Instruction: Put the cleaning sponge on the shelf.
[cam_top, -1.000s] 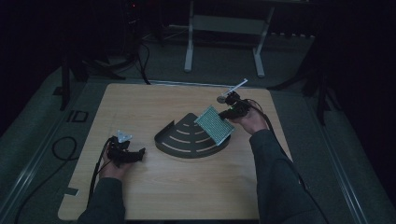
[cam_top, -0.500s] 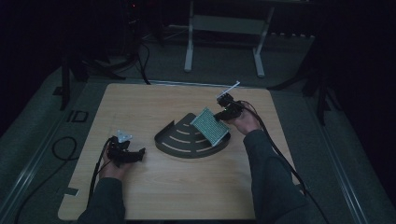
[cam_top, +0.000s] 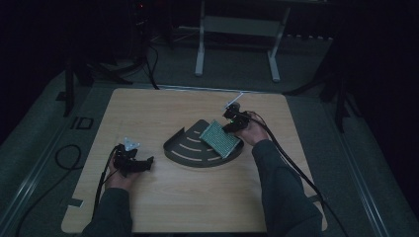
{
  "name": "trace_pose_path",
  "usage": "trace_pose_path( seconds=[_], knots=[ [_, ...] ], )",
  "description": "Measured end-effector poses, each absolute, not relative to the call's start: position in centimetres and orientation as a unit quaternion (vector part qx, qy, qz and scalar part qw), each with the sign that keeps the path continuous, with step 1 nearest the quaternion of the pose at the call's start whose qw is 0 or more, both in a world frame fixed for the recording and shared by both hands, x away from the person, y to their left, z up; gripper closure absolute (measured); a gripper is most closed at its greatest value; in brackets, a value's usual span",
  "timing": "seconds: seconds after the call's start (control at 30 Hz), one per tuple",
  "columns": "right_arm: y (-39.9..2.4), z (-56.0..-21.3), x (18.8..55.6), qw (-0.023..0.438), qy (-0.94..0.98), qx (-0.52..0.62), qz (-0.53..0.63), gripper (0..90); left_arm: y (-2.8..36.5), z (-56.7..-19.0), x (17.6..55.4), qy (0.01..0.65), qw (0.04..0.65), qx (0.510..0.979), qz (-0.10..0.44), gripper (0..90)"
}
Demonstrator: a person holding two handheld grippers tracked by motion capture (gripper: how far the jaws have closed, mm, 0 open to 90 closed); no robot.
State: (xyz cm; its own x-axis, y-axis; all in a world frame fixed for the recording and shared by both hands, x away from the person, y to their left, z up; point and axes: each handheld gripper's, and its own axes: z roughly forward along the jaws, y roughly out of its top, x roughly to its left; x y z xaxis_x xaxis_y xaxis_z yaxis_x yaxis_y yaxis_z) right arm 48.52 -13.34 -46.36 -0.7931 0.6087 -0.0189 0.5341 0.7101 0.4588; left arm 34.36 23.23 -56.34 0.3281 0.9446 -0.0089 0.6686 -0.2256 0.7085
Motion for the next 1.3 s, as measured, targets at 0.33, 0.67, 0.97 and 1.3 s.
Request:
trace_pose_path(
  seconds=[0.33, 0.67, 0.97, 1.3],
  knots=[
    [-13.7, -47.8, 48.5, 0.094, 0.927, 0.307, 0.194, 89.4, 23.2, -56.3, 34.4, 0.537, 0.315, 0.752, 0.219, 13.9],
    [-14.1, -48.2, 48.7, 0.104, 0.928, 0.304, 0.188, 89.2, 23.2, -56.3, 34.4, 0.537, 0.315, 0.751, 0.219, 13.9],
    [-13.9, -48.2, 48.8, 0.118, 0.928, 0.299, 0.186, 88.1, 23.2, -56.4, 34.4, 0.537, 0.315, 0.751, 0.219, 13.9],
    [-14.0, -47.9, 48.6, 0.133, 0.924, 0.302, 0.193, 80.3, 23.2, -56.3, 34.4, 0.537, 0.315, 0.752, 0.219, 13.9]
  ],
)
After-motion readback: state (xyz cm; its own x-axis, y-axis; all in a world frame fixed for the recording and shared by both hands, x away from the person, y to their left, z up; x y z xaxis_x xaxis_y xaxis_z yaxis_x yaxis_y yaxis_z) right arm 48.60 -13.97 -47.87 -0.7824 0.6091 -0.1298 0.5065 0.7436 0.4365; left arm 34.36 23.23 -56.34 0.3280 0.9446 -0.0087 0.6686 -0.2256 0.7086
